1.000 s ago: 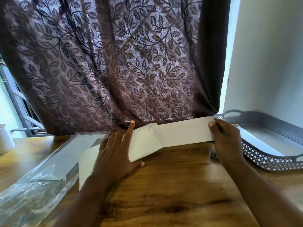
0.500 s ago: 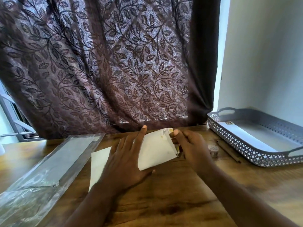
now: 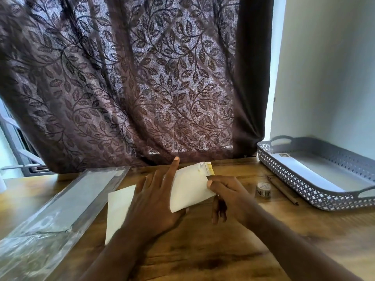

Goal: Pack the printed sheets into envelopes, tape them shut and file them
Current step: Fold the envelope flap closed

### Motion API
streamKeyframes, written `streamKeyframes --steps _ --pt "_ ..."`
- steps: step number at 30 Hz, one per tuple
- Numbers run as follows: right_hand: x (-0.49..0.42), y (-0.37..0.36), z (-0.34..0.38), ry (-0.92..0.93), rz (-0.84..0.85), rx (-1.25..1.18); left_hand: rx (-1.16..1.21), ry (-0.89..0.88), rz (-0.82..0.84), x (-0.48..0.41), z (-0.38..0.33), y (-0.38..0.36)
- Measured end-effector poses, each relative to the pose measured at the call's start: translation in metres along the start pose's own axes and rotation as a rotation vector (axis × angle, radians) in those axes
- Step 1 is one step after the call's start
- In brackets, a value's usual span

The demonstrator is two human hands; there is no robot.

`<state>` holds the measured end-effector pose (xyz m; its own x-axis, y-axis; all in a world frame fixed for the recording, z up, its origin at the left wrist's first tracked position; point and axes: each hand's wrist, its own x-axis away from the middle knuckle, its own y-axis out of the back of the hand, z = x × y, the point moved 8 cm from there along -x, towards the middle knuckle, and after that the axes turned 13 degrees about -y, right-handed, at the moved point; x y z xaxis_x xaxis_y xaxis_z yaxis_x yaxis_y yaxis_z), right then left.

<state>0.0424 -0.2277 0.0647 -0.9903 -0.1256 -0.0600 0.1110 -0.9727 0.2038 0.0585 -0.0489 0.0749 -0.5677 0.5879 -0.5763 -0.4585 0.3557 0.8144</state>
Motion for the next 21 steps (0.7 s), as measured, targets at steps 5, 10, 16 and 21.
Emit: streamKeyframes --steps 5,10,16,21 --pt "0.003 0.014 0.01 0.057 -0.06 -0.009 -0.012 0.005 0.003 0.0 0.0 0.003" --pt "0.001 0.005 0.002 0.005 0.022 0.035 -0.012 -0.031 0.016 -0.002 -0.006 0.0" --pt "-0.001 0.018 0.006 0.044 -0.111 0.053 -0.007 0.011 0.066 -0.001 -0.002 -0.004" --pt "-0.002 0.045 -0.003 0.038 -0.411 -0.264 0.012 0.092 0.076 -0.002 0.002 -0.003"
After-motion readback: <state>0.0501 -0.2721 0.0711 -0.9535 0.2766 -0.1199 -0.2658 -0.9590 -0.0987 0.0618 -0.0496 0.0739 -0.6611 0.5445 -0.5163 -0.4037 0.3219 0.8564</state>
